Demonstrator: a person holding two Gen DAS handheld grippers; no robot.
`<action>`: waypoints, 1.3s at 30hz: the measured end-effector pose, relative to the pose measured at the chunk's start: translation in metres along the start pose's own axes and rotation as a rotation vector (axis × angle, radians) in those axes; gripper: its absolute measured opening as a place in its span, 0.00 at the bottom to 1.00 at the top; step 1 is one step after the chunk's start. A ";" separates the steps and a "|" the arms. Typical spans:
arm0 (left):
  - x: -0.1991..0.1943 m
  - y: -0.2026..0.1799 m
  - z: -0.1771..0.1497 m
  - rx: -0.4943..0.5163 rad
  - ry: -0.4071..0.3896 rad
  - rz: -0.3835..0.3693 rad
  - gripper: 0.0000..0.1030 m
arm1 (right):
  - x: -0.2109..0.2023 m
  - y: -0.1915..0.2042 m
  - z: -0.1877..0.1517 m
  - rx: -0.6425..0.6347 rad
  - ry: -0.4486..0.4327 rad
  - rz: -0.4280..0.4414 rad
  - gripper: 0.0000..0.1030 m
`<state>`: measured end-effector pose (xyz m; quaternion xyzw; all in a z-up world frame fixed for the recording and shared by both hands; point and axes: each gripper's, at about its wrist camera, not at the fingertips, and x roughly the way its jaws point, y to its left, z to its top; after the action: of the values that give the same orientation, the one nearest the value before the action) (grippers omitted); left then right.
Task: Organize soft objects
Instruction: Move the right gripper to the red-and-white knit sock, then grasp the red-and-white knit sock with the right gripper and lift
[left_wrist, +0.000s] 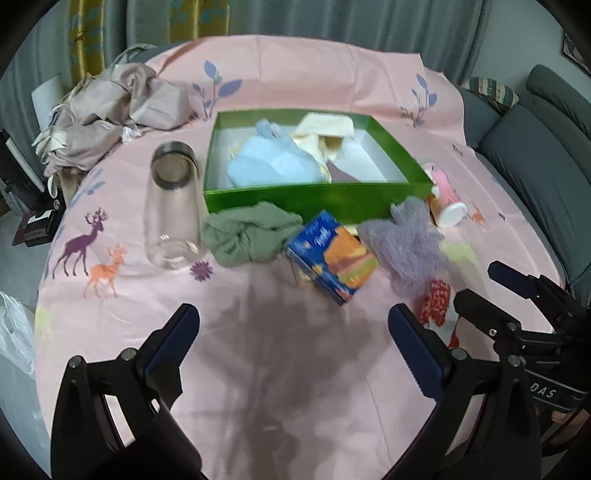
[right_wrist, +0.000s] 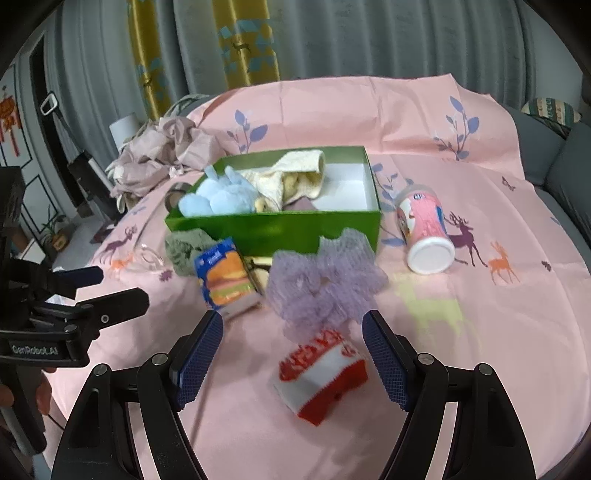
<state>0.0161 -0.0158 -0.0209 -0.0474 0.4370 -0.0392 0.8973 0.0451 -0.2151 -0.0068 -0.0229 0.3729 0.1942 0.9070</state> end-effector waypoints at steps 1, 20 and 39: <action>0.002 -0.002 -0.002 0.006 0.008 0.000 0.99 | 0.000 -0.001 -0.002 0.001 0.003 0.000 0.76; 0.025 -0.046 -0.017 0.050 0.104 -0.257 0.99 | 0.004 -0.039 -0.053 0.040 0.124 0.047 0.76; 0.068 -0.096 -0.015 0.147 0.205 -0.385 0.63 | 0.031 -0.042 -0.057 0.015 0.113 0.190 0.75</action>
<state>0.0431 -0.1192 -0.0720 -0.0602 0.5048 -0.2460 0.8253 0.0429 -0.2538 -0.0735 0.0085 0.4251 0.2748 0.8624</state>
